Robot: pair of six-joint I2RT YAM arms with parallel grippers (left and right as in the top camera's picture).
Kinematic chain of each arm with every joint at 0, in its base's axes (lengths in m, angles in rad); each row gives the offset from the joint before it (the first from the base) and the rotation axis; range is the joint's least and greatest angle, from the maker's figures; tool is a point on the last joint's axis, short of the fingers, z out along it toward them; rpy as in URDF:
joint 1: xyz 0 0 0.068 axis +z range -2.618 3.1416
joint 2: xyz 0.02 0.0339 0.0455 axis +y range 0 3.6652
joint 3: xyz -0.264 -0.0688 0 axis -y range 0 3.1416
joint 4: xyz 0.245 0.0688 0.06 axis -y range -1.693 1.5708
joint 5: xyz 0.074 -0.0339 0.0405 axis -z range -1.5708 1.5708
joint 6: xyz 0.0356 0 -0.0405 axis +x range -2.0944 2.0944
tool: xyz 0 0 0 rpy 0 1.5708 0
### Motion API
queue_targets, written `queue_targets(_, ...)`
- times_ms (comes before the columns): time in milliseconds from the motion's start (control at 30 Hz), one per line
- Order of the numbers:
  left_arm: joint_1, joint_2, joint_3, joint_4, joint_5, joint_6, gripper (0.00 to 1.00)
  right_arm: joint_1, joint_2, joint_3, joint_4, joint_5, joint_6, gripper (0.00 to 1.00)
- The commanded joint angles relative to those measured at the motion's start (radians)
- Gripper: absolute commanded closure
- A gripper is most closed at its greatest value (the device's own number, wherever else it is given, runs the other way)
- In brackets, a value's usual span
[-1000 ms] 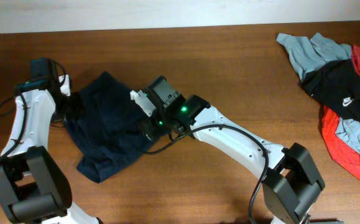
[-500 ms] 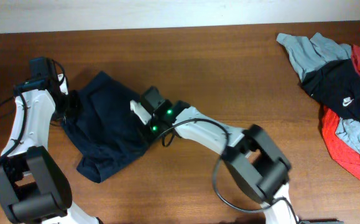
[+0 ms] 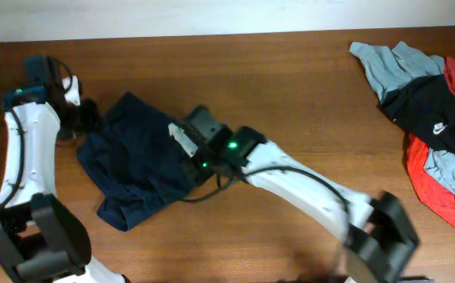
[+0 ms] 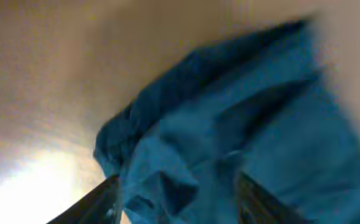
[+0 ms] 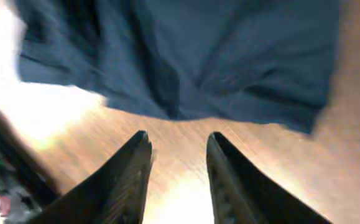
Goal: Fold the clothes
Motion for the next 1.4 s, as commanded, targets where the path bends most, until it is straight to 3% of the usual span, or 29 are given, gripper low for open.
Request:
queue_targets(0,-0.001,-0.114,0.108,0.002,0.145,0.047,0.41,-0.024,-0.085,0.007,0.018,0.051,0.013,0.67)
queue_targets(133,-0.030,-0.103,0.095,0.023,0.290,0.084,0.70,-0.058,-0.056,0.007,0.030,0.049,0.088,0.68)
queue_targets(267,-0.115,-0.001,0.068,0.035,0.350,0.253,0.87,-0.096,-0.003,0.007,0.090,-0.056,0.128,0.70)
queue_targets(333,-0.151,0.107,0.068,0.042,0.351,0.273,0.94,-0.116,0.061,0.007,0.149,-0.134,0.208,0.78)
queue_targets(567,-0.145,0.330,0.068,0.049,0.284,0.316,0.99,-0.123,0.244,0.007,0.312,-0.275,0.315,0.86)
queue_targets(733,-0.111,0.387,0.068,0.055,0.153,0.316,0.99,-0.142,0.367,0.006,0.249,-0.241,0.314,0.95)
queue_targets(833,-0.079,0.386,0.068,0.064,0.136,0.315,0.99,-0.162,0.394,0.000,0.151,-0.127,0.313,0.96)
queue_targets(1033,-0.011,0.383,0.096,0.041,0.137,0.250,0.98,-0.167,0.352,0.000,0.003,-0.002,0.295,0.96)
queue_targets(1233,0.013,0.325,0.274,-0.129,0.208,0.241,0.98,-0.168,0.164,0.000,-0.099,0.082,0.243,0.96)
queue_targets(1367,0.013,0.254,0.335,-0.168,0.205,0.241,0.89,-0.176,0.016,0.000,-0.120,0.084,0.214,0.95)
